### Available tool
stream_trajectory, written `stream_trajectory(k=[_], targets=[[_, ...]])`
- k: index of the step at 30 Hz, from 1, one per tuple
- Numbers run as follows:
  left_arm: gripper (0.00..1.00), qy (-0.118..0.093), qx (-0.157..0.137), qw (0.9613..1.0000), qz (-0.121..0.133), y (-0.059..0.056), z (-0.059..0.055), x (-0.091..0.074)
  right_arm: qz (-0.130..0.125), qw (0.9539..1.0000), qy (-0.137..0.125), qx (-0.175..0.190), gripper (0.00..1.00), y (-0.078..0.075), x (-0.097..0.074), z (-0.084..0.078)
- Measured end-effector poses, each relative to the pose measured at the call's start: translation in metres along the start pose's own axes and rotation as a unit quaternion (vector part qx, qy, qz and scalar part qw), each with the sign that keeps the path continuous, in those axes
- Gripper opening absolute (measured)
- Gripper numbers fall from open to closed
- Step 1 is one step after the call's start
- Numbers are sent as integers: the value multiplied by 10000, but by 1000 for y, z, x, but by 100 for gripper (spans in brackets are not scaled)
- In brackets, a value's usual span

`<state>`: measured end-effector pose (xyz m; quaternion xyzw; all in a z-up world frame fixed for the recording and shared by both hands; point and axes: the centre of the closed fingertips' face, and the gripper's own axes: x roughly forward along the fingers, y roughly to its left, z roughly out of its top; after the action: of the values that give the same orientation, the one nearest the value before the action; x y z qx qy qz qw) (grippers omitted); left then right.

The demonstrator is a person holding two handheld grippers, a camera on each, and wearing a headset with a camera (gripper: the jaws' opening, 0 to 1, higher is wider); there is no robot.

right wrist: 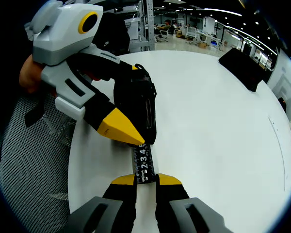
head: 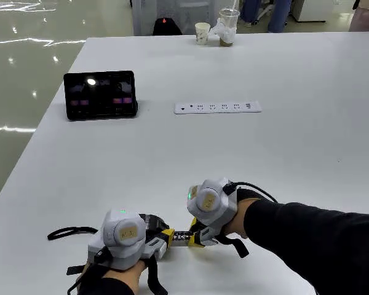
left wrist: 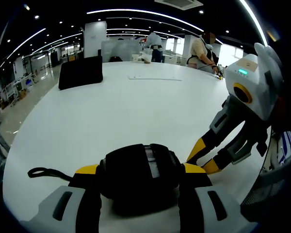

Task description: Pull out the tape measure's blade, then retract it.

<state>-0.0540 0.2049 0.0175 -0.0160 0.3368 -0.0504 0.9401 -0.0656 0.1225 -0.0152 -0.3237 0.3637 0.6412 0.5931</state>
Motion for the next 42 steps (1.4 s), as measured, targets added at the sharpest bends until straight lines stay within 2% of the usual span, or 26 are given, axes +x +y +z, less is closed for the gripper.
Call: stream_trajectory(k=[4,28,42], targets=[[59,4,-8,10000,-6,0,0,0,-19,9999,-37,-126,12,0,4,5],[59,16,-50,10000,-39,0,0,1,29,9996,-268,-94,12,3,19,24],[60,6,-53,10000,-63,0,0,1,13,9992,-397,-98,12,4,19,29]])
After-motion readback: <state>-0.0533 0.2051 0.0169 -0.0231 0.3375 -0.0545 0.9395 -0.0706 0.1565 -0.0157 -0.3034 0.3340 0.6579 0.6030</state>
